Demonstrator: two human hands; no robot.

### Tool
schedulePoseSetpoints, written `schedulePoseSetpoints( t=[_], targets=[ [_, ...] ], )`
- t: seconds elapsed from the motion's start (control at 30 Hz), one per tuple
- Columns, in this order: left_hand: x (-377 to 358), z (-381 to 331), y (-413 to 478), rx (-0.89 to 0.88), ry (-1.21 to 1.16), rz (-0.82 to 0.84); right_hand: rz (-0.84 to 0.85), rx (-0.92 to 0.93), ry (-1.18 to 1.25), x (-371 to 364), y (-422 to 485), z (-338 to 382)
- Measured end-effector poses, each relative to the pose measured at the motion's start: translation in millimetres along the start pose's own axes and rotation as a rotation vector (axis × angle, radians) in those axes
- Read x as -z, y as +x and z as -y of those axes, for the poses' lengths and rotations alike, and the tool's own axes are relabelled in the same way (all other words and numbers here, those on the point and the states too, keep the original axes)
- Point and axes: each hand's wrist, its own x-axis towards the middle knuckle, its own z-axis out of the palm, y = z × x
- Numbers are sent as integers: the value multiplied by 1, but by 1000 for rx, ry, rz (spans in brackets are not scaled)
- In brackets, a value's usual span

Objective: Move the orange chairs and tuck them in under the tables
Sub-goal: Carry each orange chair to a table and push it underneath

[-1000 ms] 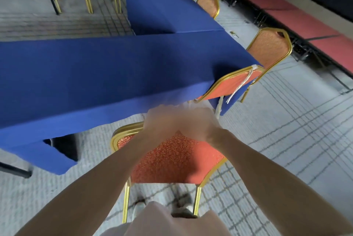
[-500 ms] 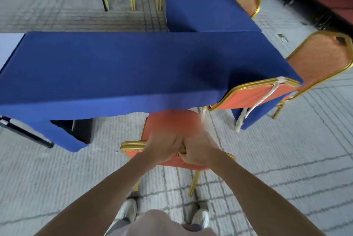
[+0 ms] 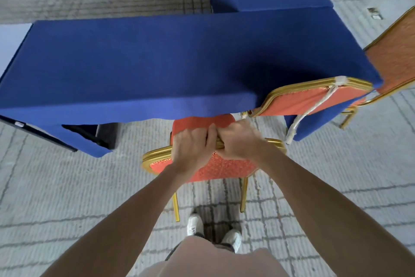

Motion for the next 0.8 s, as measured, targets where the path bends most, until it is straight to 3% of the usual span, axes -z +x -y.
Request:
schedulePoseSetpoints(
  t=[0.3,0.43,0.8],
  targets=[
    [6,15,12,3,-7,-17,-96,-23,71,0,18,4],
    [10,13,8,100,-158,-31,-133,7,107,-3,14,4],
    [-5,-3,-37,216,-189,-13,-34,125,192,-25,-25,14]
  ],
)
